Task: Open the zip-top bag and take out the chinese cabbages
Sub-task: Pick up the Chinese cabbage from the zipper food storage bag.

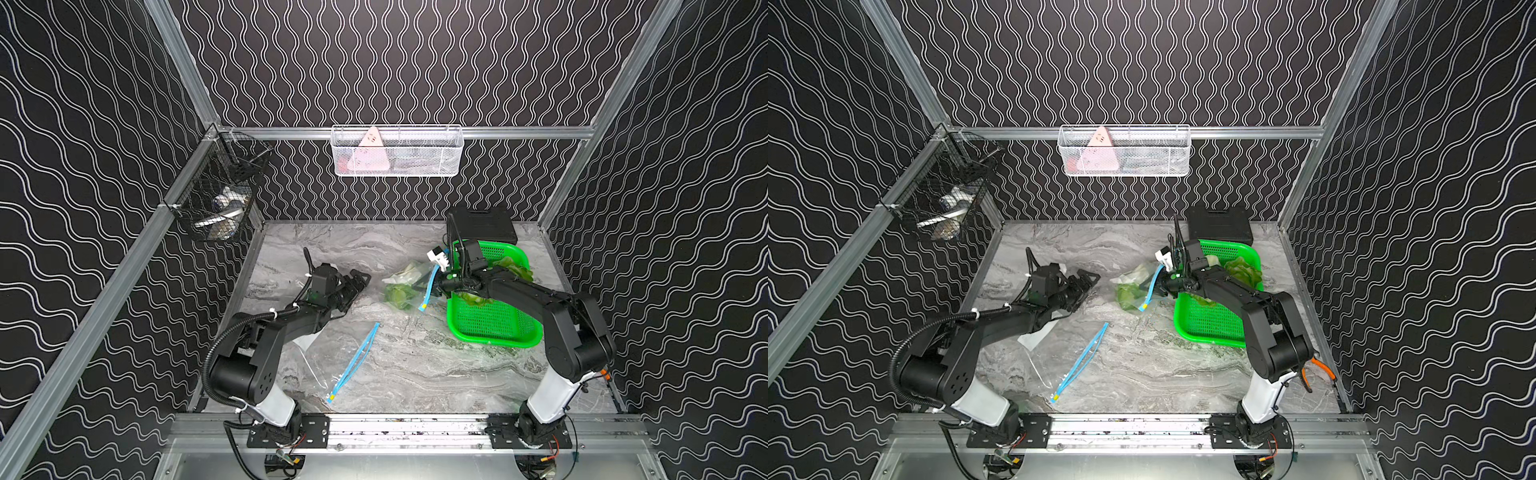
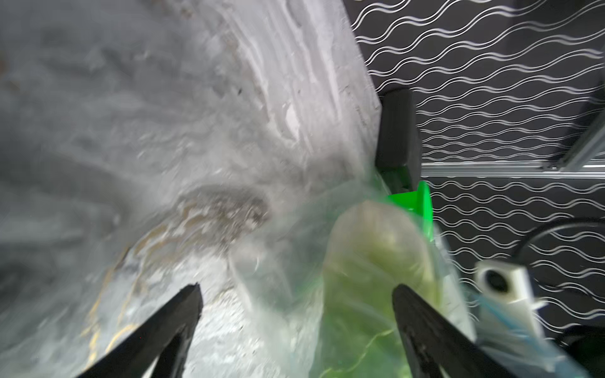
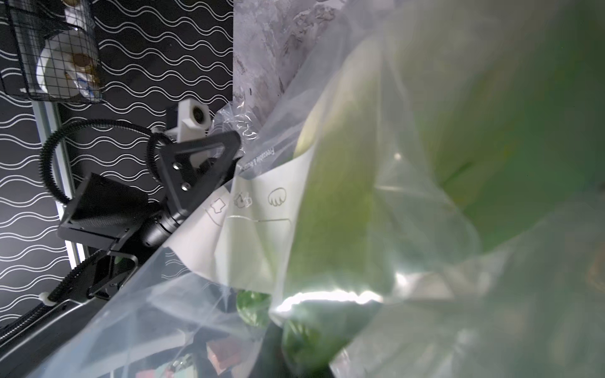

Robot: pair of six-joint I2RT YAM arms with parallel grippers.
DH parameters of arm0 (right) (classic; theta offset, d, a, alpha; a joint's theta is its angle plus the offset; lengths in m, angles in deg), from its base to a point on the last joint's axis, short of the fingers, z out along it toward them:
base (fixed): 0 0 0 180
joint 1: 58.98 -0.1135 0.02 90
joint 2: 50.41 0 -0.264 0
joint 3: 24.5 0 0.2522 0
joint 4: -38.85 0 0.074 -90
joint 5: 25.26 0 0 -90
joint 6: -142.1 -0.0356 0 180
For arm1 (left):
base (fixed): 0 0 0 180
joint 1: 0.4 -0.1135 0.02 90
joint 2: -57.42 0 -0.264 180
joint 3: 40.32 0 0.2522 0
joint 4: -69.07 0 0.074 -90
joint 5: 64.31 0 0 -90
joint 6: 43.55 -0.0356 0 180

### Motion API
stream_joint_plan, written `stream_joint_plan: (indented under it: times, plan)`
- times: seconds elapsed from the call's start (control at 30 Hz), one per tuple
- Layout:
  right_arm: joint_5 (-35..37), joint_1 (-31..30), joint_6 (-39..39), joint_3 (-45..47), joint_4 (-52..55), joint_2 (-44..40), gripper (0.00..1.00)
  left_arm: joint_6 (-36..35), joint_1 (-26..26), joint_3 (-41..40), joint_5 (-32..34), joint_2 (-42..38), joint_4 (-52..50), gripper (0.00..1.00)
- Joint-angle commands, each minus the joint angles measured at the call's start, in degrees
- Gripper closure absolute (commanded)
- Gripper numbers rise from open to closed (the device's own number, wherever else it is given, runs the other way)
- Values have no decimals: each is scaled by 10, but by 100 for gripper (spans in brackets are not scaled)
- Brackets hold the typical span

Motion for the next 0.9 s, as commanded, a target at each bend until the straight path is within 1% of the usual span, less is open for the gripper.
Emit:
stream_joint_plan:
  times: [0.0,0.07,0.2,0.33,0.4,0.6,0.7,0.73,0.77,0.8,0.83,0.87]
  plan:
    - [0,-2,8,-12,-20,15,100,55,11,-13,33,-9,-27,4]
    - [2,-6,9,-15,-19,22,100,88,15,-10,38,-4,-29,1]
    - [3,-13,13,-9,-18,27,100,151,17,-5,60,18,-6,1]
    - [1,-13,17,2,-17,28,100,187,19,19,70,53,7,1]
    - [0,-13,17,4,-18,29,100,215,21,22,68,75,32,1]
    - [-5,-15,16,-2,-18,38,100,272,40,34,70,128,67,1]
    - [-6,-16,17,-5,-18,40,100,295,50,39,61,153,92,5]
    - [-5,-16,17,-5,-17,41,100,299,53,40,63,161,96,10]
    - [-4,-16,18,-5,-15,42,100,302,54,42,64,166,100,17]
    - [-1,-17,21,-6,-11,41,100,302,54,44,63,172,105,28]
    - [2,-16,23,-6,-7,41,100,303,55,46,62,176,111,41]
    - [4,-16,24,-6,-4,39,100,303,55,47,63,179,114,60]
